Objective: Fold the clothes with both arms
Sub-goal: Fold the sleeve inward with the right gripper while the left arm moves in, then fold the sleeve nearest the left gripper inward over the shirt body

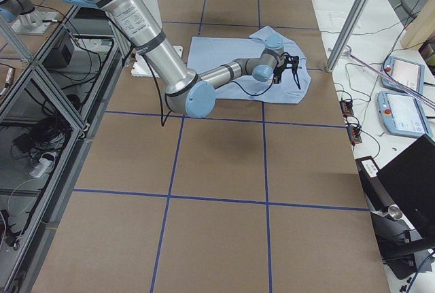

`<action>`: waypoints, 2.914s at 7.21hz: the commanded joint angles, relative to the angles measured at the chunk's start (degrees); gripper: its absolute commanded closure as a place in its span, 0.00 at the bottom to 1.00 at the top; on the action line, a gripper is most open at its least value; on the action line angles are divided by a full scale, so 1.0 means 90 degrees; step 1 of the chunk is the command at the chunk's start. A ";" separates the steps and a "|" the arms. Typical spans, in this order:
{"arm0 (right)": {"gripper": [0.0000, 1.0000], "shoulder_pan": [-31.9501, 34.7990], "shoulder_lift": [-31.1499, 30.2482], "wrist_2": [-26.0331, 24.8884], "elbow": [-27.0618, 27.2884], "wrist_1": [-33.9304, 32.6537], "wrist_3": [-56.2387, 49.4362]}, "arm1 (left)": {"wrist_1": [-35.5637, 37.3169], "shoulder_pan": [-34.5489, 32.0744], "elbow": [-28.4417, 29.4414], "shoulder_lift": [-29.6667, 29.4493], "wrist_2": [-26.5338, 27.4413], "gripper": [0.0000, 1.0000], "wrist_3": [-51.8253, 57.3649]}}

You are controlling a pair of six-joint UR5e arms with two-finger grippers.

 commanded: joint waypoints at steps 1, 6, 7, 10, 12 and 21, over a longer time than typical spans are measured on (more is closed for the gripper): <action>1.00 -0.0043 0.0582 -0.0267 -0.0610 -0.0001 0.0148 | 0.0005 -0.0002 -0.0012 0.0007 -0.0019 0.00 0.0000; 0.00 -0.0336 0.0710 -0.1088 -0.0341 -0.0001 0.0217 | -0.1110 0.0658 0.0172 -0.0342 0.0000 0.00 -0.2538; 0.00 -0.0346 0.0605 -0.1078 -0.0049 0.0018 0.0275 | -0.1794 0.0904 0.0454 -0.0663 0.0059 0.00 -0.3661; 0.00 -0.0317 -0.0164 -0.0952 0.1257 0.0047 0.0305 | -0.2553 0.2590 0.1564 -0.2028 0.1508 0.00 -0.5866; 0.00 -0.0297 -0.0966 -0.0922 0.2023 0.0086 0.0383 | -0.3153 0.2956 0.2767 -0.2726 0.1680 0.05 -0.5889; 0.00 -0.0297 -0.1174 -0.0951 0.2034 0.0487 0.0393 | -0.3657 0.3514 0.3601 -0.3157 0.1798 0.29 -0.6104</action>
